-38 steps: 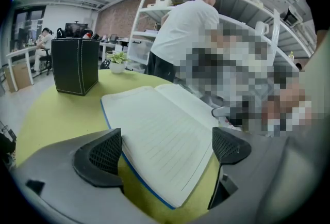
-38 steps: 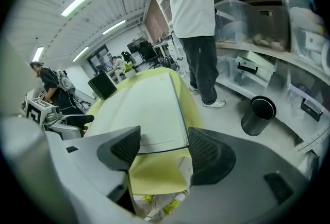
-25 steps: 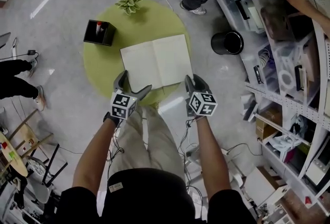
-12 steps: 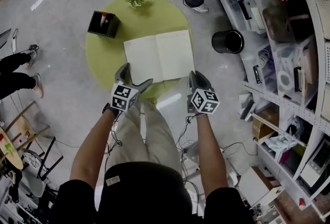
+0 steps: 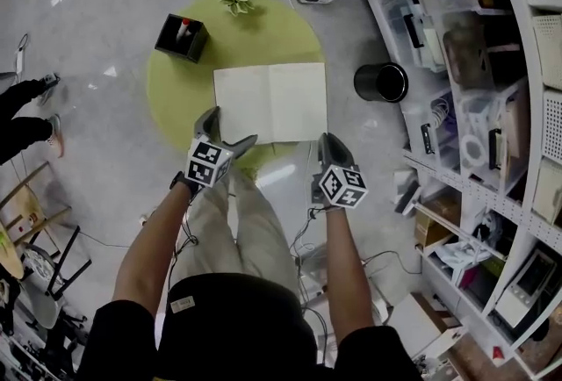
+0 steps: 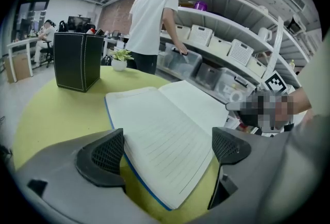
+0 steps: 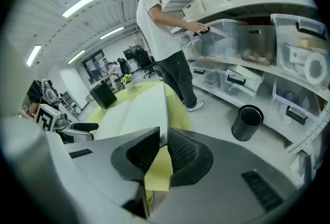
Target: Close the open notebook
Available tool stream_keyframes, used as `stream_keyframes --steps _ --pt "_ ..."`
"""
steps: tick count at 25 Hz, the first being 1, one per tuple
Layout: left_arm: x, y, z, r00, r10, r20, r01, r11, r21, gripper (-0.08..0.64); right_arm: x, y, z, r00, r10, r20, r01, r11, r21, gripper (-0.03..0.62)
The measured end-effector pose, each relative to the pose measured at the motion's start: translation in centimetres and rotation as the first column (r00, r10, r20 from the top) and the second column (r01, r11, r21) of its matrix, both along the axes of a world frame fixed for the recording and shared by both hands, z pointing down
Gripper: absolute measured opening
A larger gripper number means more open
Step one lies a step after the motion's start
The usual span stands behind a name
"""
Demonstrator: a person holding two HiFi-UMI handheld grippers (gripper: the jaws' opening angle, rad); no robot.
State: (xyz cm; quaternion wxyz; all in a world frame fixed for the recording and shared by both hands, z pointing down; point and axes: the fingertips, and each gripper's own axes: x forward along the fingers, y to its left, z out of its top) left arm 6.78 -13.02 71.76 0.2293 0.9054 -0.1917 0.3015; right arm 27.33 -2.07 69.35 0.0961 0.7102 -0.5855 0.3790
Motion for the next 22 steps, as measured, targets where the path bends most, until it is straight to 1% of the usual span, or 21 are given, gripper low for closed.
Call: stream_keyframes --steps 4,10,13,15,19,22 --pt "0.9 -0.3 0.1 1.000 0.006 -0.013 -0.006 1.000 0.001 0.552 0.8 -0.2 -0.4 1.000 0.005 -0.014 -0.005 1.000 0.000 0.048" --pt "0.2 -0.1 0.1 1.000 0.019 -0.011 -0.019 1.000 -0.007 0.552 -0.3 -0.2 -1.2 0.999 -0.020 -0.031 0.020 1.000 -0.003 0.043" --pt "-0.1 -0.4 -0.1 1.000 0.011 -0.007 -0.011 1.000 -0.011 0.543 -0.6 -0.4 -1.7 0.999 -0.031 -0.036 0.031 1.000 0.001 0.040" --pt "-0.3 -0.7 -0.2 1.000 -0.016 -0.010 0.016 1.000 -0.016 0.514 -0.6 -0.4 -2.1 0.999 -0.031 -0.038 0.031 1.000 0.004 0.037" --pt "-1.2 -1.6 0.3 0.995 -0.098 -0.023 0.097 0.994 -0.050 0.417 -1.1 -0.4 -2.7 0.999 -0.022 -0.043 0.022 1.000 0.012 0.034" --pt "-1.9 -1.8 0.7 0.993 -0.120 -0.010 0.119 0.991 -0.068 0.362 -1.2 -0.5 -3.1 0.999 -0.016 -0.048 0.017 1.000 0.020 0.032"
